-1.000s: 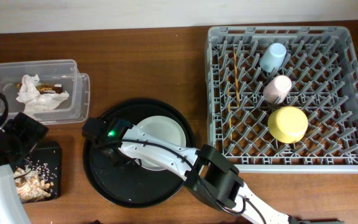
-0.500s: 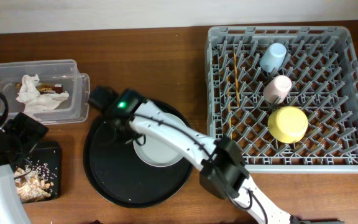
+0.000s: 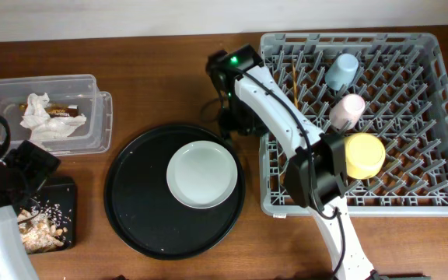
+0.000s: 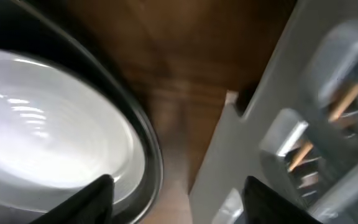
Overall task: Sort waste into correct bins and load items into the dishwasher rack
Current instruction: 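Reach the right gripper to the white plate and grip its rim, then lift the white plate with the right gripper toward the rack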
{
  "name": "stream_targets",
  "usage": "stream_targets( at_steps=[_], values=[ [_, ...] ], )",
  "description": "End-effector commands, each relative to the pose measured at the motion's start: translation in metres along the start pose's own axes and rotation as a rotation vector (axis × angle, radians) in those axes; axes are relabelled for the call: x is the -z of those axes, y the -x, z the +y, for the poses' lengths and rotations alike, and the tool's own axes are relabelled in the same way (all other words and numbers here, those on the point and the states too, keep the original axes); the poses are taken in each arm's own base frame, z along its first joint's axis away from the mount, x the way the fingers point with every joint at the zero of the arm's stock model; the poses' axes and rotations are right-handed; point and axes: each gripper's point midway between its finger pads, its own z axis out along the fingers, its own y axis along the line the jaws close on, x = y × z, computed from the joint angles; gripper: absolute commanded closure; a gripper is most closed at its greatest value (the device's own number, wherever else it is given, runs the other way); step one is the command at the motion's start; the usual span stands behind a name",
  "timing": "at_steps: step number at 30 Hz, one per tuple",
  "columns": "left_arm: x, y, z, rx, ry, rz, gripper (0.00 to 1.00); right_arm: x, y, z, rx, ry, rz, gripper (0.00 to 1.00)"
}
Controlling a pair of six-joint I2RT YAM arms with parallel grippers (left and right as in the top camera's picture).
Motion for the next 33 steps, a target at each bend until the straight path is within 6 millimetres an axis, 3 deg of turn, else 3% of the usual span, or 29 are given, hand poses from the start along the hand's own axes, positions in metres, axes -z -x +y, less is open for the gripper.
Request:
stream_targets(
  at_steps=[1, 2, 9, 12, 18, 21, 25, 27, 30, 33],
  values=[
    [0.004, 0.002, 0.003, 0.011, 0.001, -0.016, 0.01, -0.022, -0.023, 0.002, 0.002, -0.009, 0.109, 0.44],
    [0.004, 0.002, 0.002, 0.011, 0.001, -0.016, 0.01, -0.025, -0.026, 0.005, 0.012, -0.016, 0.117, 0.48],
    [0.004, 0.002, 0.003, 0.011, 0.001, -0.016, 0.01, -0.024, -0.035, 0.041, 0.076, 0.021, 0.092, 0.49],
    [0.004, 0.002, 0.003, 0.011, 0.001, -0.016, 0.01, -0.025, -0.055, 0.079, 0.214, 0.092, 0.117, 0.5],
    [0.004, 0.002, 0.003, 0.011, 0.001, -0.016, 0.01, -0.039, -0.064, 0.164, 0.341, 0.112, -0.057, 0.55],
    [0.004, 0.002, 0.002, 0.011, 0.001, -0.016, 0.01, -0.043, -0.047, 0.162, 0.224, -0.029, -0.205, 0.66],
    [0.004, 0.002, 0.003, 0.011, 0.001, -0.016, 0.01, -0.042, -0.035, 0.157, 0.212, -0.049, -0.245, 0.67],
    [0.004, 0.002, 0.003, 0.011, 0.001, -0.016, 0.01, -0.048, -0.034, 0.159, 0.212, -0.046, -0.239, 0.78],
    [0.004, 0.002, 0.002, 0.011, 0.001, -0.016, 0.01, -0.062, -0.05, 0.191, 0.254, 0.074, -0.179, 0.8],
    [0.004, 0.002, 0.003, 0.011, 0.001, -0.016, 0.01, -0.067, -0.061, 0.212, 0.298, 0.103, -0.189, 0.79]
  ],
)
